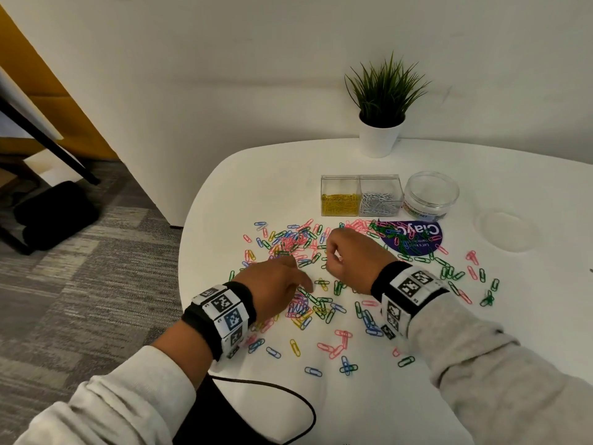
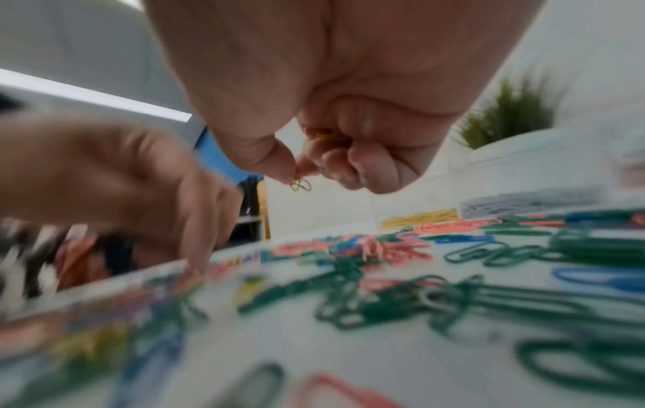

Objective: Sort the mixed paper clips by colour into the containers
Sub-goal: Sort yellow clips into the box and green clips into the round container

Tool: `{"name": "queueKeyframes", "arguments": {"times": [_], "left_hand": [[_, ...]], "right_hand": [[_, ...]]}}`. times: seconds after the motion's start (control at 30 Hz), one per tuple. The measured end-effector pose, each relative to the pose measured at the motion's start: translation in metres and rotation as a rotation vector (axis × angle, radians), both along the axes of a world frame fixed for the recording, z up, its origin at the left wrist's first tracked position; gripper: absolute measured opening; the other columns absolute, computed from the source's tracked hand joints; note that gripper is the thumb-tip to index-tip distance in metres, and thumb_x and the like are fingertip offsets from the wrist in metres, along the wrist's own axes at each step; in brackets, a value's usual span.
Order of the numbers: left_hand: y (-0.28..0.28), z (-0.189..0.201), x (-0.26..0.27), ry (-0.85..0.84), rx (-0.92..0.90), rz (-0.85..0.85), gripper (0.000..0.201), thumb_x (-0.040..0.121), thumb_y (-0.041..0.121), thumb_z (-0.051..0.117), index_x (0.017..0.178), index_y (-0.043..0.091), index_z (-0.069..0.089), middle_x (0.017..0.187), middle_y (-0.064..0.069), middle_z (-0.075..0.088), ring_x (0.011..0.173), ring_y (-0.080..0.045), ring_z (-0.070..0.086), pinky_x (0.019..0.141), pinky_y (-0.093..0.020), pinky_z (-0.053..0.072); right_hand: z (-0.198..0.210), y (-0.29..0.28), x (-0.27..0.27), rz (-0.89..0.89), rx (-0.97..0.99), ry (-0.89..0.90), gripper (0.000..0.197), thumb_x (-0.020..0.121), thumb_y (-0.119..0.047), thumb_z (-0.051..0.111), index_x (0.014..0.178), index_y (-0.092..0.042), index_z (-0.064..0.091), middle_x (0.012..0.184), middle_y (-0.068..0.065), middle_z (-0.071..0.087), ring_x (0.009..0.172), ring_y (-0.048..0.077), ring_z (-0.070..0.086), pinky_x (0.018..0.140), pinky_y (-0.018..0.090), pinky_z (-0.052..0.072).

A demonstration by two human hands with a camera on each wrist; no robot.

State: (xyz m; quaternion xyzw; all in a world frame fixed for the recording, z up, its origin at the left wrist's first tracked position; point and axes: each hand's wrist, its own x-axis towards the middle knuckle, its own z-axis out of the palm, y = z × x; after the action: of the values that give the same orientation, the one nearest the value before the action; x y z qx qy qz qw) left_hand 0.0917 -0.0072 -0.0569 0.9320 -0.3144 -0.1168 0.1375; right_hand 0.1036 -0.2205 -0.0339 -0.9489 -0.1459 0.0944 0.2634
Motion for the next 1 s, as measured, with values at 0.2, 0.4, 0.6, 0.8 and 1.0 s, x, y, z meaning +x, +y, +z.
{"name": "queueKeyframes", "arguments": {"times": [0.2,0.4,0.6,0.8,1.0], "left_hand": [[0.016,0.008,0.0,0.029,0.093,0.177,0.03,0.098,0.021,0.048,0.116,0.033,0.068,0.113,0.011,0.055,0.101,-0.016,0.059,0.089,-0.035,0.05],[0.009,0.019,-0.007,0.524,-0.472,0.592,0.032,0.086,-0.008,0.038,0.082,0.005,0.067,0.069,-0.008,0.067,0.057,-0.019,0.059,0.055,-0.031,0.049],[-0.008,0.022,-0.03,0.328,-0.085,0.257,0.02,0.092,0.022,0.055,0.091,0.026,0.074,0.087,0.017,0.066,0.08,0.005,0.059,0.073,-0.016,0.044],[0.002,0.018,-0.026,0.119,0.124,0.281,0.03,0.094,0.027,0.044,0.108,0.034,0.07,0.116,0.01,0.065,0.107,-0.016,0.061,0.092,-0.031,0.05],[0.001,0.016,-0.03,0.081,0.096,0.231,0.02,0.093,0.034,0.054,0.104,0.035,0.07,0.115,0.009,0.064,0.105,-0.015,0.06,0.09,-0.028,0.049]], "right_hand": [[0.005,-0.022,-0.02,-0.388,0.787,0.367,0.009,0.092,-0.002,0.055,0.089,-0.01,0.052,0.079,0.016,0.068,0.059,0.022,0.058,0.052,0.032,0.048],[-0.007,-0.014,-0.034,-0.528,0.998,0.713,0.025,0.08,0.008,0.039,0.086,-0.01,0.056,0.069,0.007,0.052,0.052,0.017,0.044,0.046,0.026,0.032],[-0.016,0.006,-0.032,-0.093,0.02,0.215,0.007,0.091,-0.023,0.055,0.087,-0.023,0.061,0.092,-0.007,0.061,0.084,0.016,0.058,0.069,0.028,0.044],[-0.013,0.006,-0.029,-0.016,-0.269,0.103,0.015,0.093,-0.019,0.052,0.103,-0.026,0.061,0.108,0.001,0.064,0.096,0.024,0.06,0.079,0.032,0.049],[-0.011,0.013,-0.03,0.021,-0.314,0.023,0.014,0.094,-0.024,0.053,0.104,-0.025,0.063,0.105,0.002,0.066,0.094,0.026,0.061,0.075,0.032,0.048]]}}
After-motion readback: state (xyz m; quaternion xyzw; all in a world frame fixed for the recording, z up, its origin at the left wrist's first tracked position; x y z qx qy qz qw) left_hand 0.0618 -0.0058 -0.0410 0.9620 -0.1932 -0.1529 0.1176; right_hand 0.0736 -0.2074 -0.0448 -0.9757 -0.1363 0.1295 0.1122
